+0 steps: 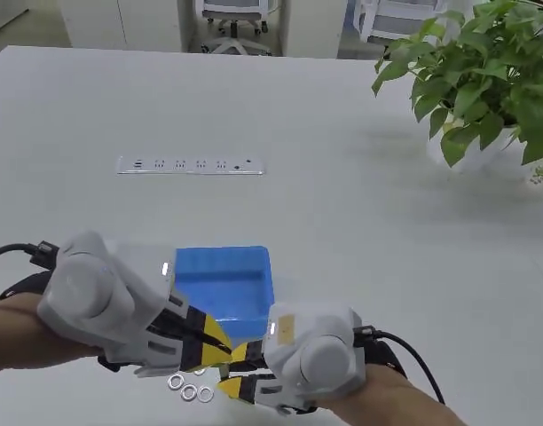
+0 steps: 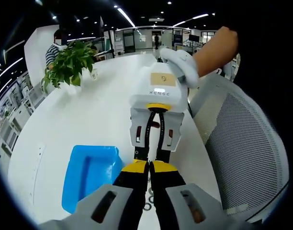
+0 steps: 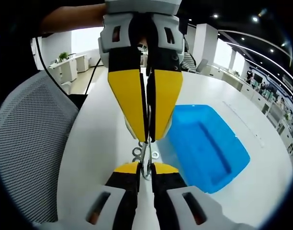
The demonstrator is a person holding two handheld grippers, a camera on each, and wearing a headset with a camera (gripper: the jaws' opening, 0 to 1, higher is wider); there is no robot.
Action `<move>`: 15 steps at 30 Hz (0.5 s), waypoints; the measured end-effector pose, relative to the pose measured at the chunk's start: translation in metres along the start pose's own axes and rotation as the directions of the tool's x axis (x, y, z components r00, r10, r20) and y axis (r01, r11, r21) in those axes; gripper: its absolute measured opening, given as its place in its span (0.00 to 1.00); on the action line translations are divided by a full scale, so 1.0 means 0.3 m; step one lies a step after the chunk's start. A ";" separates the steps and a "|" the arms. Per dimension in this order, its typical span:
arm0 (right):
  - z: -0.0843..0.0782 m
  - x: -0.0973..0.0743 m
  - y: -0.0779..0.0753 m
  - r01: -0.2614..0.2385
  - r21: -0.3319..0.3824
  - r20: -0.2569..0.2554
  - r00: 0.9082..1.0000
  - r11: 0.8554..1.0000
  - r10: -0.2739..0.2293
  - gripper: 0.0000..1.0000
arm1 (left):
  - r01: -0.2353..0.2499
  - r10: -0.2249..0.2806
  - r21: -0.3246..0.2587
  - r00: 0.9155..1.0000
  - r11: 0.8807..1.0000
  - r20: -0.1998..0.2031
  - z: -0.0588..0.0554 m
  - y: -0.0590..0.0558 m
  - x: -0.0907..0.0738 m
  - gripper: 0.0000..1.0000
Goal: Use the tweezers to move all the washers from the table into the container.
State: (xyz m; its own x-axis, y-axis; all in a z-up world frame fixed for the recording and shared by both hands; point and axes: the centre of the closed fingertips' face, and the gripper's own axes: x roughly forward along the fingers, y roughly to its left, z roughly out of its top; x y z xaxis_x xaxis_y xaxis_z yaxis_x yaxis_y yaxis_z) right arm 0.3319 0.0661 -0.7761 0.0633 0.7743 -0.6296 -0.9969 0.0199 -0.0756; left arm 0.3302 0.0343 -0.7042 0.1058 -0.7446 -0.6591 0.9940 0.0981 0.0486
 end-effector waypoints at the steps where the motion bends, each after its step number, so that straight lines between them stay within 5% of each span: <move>1: 0.000 0.000 0.000 -0.001 0.002 0.000 1.000 1.000 0.001 0.10 | 0.000 0.000 0.000 1.000 1.000 0.000 0.000 -0.001 0.000 0.06; 15: 0.000 -0.002 0.001 -0.001 0.015 -0.002 1.000 1.000 0.001 0.09 | -0.009 0.009 0.004 1.000 1.000 -0.005 0.004 -0.004 0.001 0.06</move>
State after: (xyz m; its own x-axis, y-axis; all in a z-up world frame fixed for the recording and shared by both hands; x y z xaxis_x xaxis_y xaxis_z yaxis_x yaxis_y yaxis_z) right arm 0.3315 0.0658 -0.7758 0.0622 0.7730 -0.6313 -0.9976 0.0285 -0.0634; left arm 0.3289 0.0333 -0.7035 0.1144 -0.7407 -0.6620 0.9931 0.1023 0.0571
